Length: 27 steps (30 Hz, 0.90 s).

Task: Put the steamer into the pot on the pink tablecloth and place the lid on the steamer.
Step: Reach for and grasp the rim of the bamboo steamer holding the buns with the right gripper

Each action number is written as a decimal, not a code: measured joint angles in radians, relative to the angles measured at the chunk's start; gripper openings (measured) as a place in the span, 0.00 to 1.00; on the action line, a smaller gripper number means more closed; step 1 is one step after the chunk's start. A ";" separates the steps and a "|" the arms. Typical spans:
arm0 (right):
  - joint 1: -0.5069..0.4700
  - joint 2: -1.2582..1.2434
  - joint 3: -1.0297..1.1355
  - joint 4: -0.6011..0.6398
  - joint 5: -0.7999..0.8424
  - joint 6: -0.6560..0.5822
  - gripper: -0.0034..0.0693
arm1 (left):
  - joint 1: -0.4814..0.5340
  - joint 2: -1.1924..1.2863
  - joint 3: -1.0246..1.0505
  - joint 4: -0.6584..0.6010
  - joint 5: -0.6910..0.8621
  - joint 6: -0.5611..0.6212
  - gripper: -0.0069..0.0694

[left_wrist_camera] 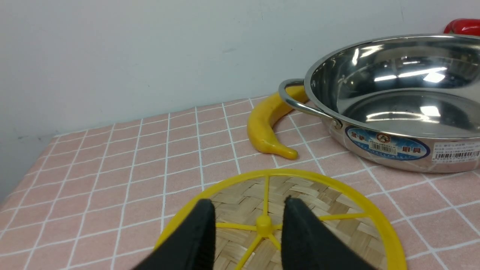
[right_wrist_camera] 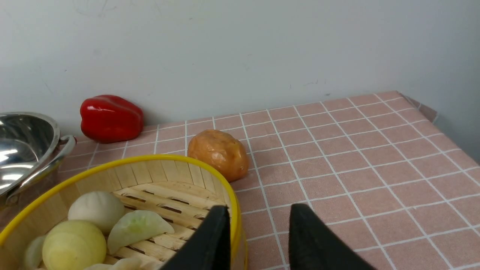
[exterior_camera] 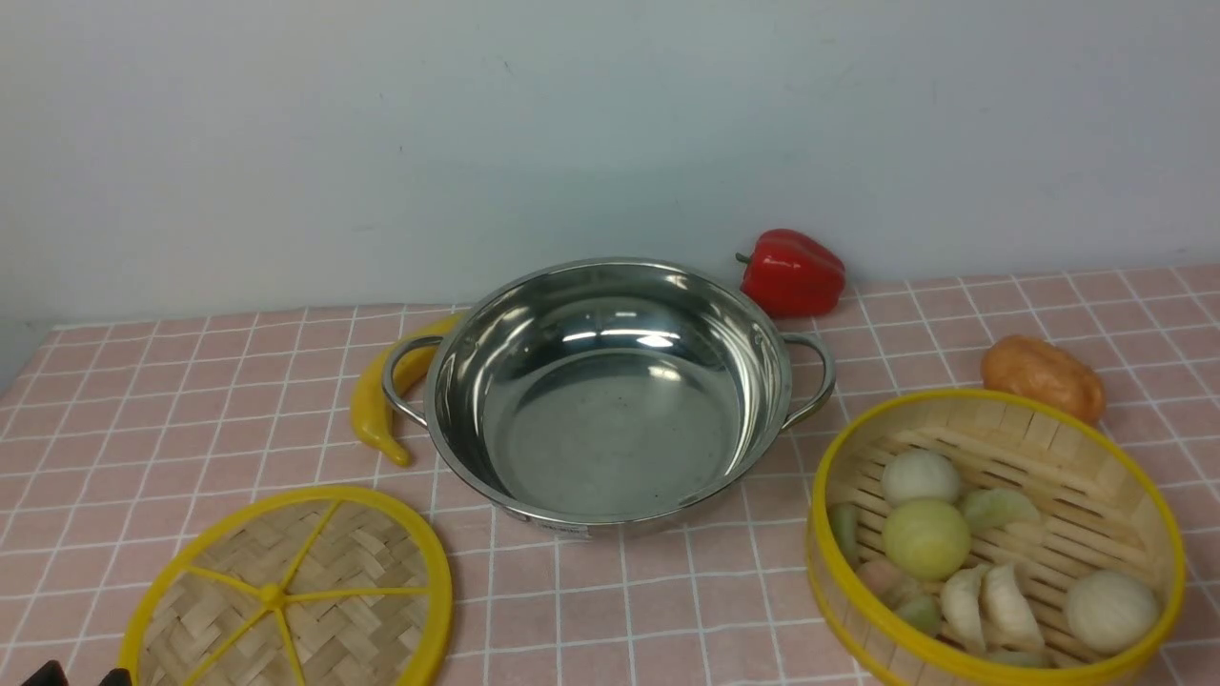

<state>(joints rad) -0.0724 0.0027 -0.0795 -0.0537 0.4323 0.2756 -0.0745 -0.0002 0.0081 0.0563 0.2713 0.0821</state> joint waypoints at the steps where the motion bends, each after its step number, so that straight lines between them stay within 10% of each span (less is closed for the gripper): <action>1: 0.000 0.000 0.000 0.000 0.000 0.000 0.38 | 0.000 0.000 0.000 0.000 0.000 0.000 0.41; 8: 0.000 0.000 0.000 0.134 -0.066 0.048 0.38 | 0.000 0.000 0.000 -0.047 -0.007 -0.025 0.41; 19: 0.000 0.000 0.000 0.925 -0.179 0.249 0.38 | 0.000 0.000 0.000 -0.495 -0.047 -0.177 0.41; 27: 0.000 0.000 0.000 0.997 -0.252 0.264 0.38 | 0.000 0.000 0.000 -0.530 -0.230 -0.199 0.41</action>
<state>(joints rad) -0.0724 0.0027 -0.0795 0.9429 0.1800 0.5394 -0.0745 -0.0002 0.0085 -0.4742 0.0412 -0.1166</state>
